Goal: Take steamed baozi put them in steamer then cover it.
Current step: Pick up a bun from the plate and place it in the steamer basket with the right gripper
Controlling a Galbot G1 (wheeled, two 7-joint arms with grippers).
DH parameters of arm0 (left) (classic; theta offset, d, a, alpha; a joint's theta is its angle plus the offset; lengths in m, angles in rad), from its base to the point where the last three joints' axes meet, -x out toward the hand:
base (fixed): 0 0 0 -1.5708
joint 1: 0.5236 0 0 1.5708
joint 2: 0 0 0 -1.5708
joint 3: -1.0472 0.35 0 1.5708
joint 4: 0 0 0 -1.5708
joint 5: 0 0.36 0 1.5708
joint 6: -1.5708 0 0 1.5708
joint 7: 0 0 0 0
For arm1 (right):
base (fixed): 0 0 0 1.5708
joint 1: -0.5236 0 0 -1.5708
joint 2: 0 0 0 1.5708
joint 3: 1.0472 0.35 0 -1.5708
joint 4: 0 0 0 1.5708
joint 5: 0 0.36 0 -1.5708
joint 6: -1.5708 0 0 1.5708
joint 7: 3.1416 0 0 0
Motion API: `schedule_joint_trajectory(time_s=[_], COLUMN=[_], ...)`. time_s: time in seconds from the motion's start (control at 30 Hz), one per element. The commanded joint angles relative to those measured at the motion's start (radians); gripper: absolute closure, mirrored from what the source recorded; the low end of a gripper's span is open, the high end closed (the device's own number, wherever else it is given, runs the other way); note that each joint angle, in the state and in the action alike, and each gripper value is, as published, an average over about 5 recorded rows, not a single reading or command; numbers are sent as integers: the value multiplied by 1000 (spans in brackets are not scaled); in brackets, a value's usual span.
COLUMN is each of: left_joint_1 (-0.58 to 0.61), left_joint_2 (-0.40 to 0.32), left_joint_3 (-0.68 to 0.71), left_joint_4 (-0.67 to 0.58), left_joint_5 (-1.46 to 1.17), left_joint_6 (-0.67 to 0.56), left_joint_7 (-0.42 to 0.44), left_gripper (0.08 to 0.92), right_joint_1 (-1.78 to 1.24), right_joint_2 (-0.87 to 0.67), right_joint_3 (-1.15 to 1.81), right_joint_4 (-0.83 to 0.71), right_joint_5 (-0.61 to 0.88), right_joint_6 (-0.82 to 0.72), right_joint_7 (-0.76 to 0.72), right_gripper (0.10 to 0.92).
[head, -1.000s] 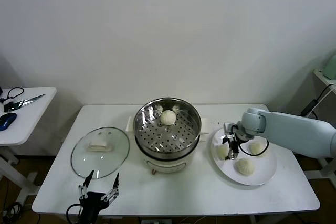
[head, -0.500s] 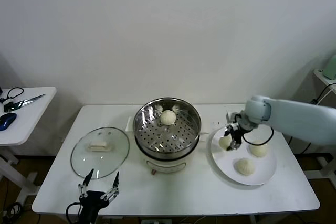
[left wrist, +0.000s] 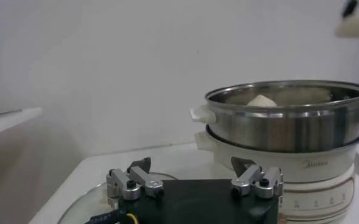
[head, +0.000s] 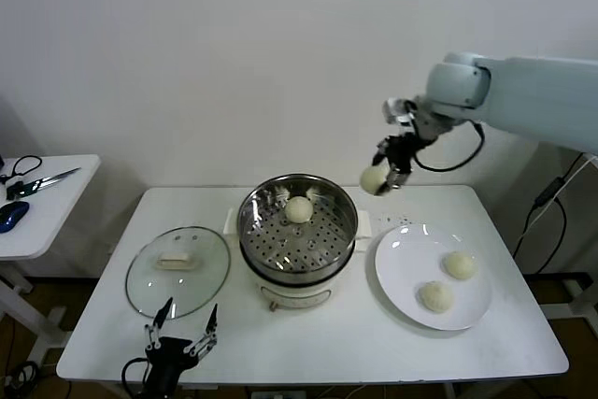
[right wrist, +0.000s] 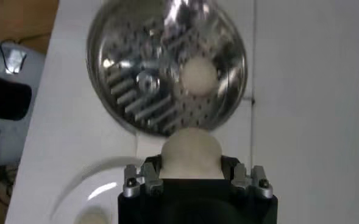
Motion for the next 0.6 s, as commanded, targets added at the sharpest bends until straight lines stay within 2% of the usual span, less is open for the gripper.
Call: schedule_joint_trajectory(time_s=[0.03, 0.33, 0.6], left_joint_1=[1, 4, 7], left_joint_2=[3, -1, -3], left_joint_3=[3, 1, -3], left_joint_4=[-2, -4, -11], left_joint_5=[-1, -1, -3], left_joint_6=[1, 2, 3], left_joint_7=[0, 1, 1], left_gripper=[177, 177, 177], right_joint_1=[-17, -264, -403], right_joint_2=[202, 382, 471], right_joint_3=[76, 91, 95], right_joint_4=[64, -125, -288], right_joint_5=[149, 61, -12], right_joint_6=[-81, -105, -104], right_joint_7=[81, 144, 152], right_gripper=[383, 381, 381])
